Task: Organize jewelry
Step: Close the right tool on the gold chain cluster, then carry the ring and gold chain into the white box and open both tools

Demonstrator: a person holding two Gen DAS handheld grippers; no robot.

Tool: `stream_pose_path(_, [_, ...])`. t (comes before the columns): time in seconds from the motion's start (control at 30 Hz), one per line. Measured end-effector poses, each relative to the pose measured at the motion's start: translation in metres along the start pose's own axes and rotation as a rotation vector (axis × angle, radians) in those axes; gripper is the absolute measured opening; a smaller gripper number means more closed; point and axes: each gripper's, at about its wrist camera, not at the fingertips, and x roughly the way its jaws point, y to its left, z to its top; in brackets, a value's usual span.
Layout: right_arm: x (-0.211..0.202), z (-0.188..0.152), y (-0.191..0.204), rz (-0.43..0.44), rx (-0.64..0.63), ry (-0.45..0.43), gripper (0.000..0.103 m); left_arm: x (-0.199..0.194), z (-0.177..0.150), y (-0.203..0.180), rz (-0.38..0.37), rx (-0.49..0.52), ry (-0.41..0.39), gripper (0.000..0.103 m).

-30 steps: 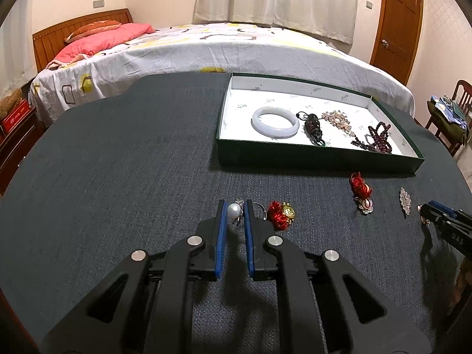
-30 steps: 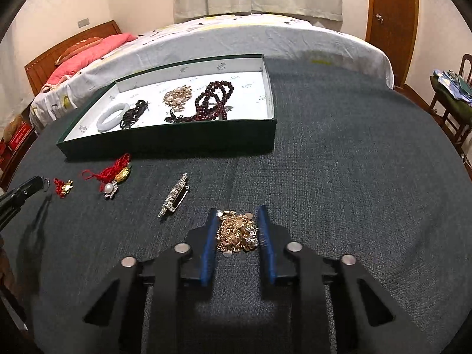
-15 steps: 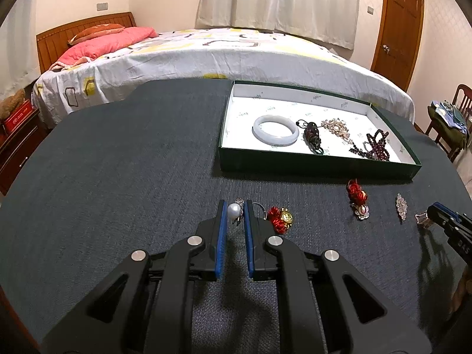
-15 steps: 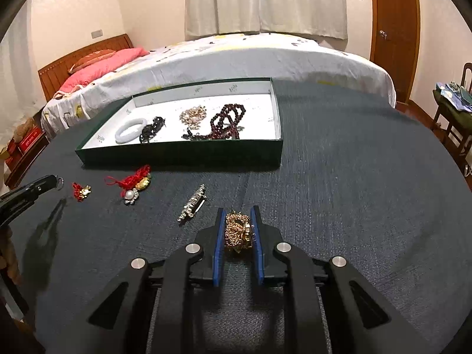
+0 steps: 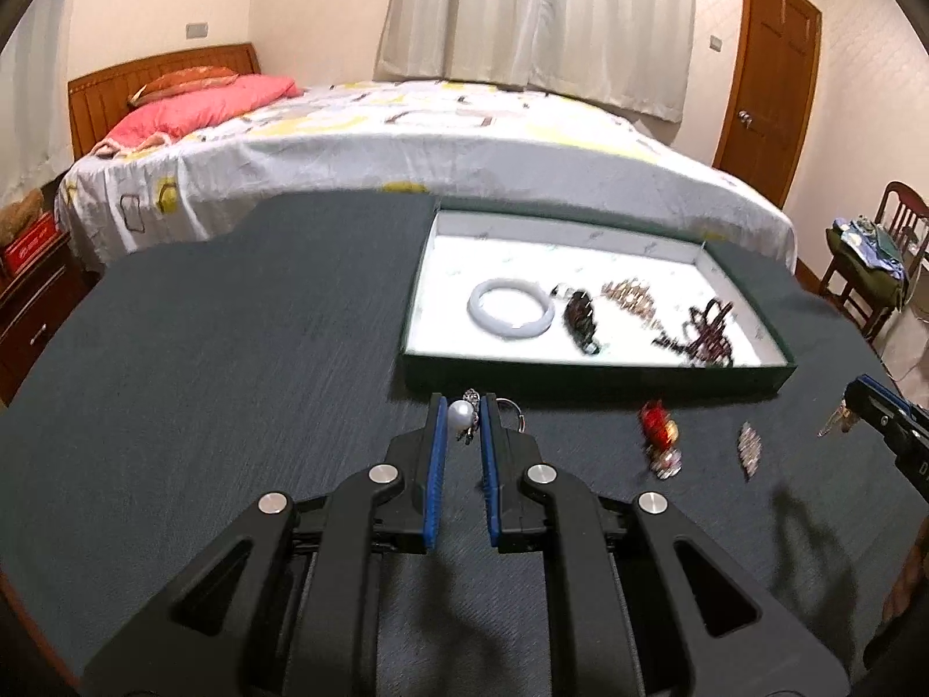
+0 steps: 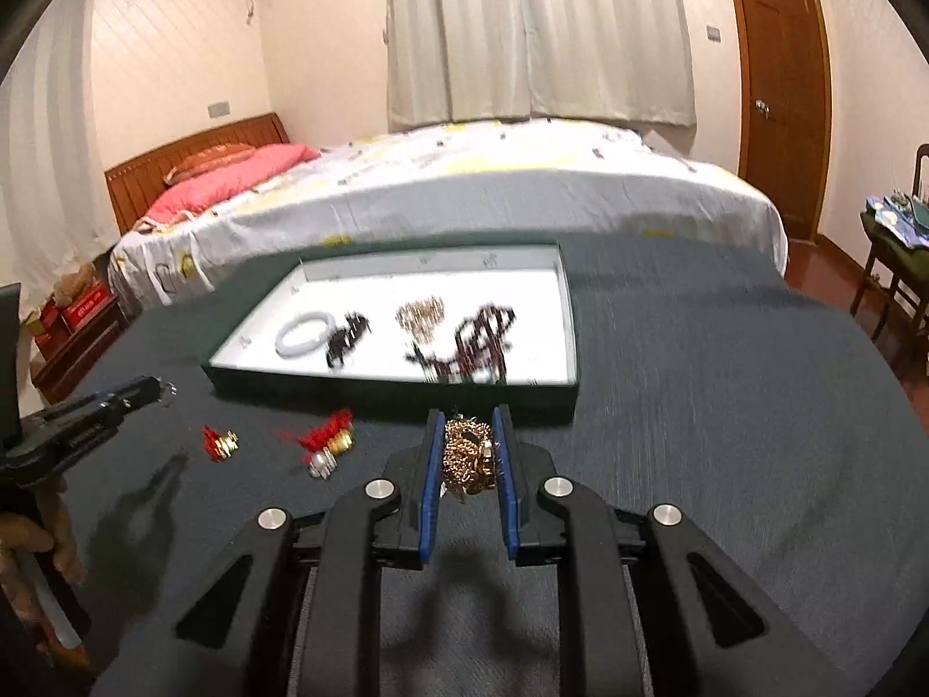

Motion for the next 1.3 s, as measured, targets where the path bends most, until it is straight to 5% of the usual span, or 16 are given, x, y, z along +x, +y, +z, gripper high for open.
stream_pose_path(0.43, [0.007, 0.074, 0.01, 0.036, -0.022, -0.17, 0.018, 0.017, 0.073, -0.037, -0.074, 0.029, -0.113, 0.012])
stream_pose_path(0.77, [0.072, 0.114, 0.001, 0.044, -0.003, -0.215, 0.018, 0.092, 0.125, -0.067, -0.099, 0.04, -0.127, 0.012])
stream_pose_path(1.1, [0.162, 0.104, -0.022, -0.006, 0.047, -0.046, 0.018, 0.194, 0.135, -0.081, -0.082, 0.046, 0.036, 0.012])
stream_pose_path(1.3, [0.183, 0.095, -0.024, -0.037, 0.037, 0.047, 0.018, 0.215, 0.131, -0.08, -0.083, 0.044, 0.119, 0.012])
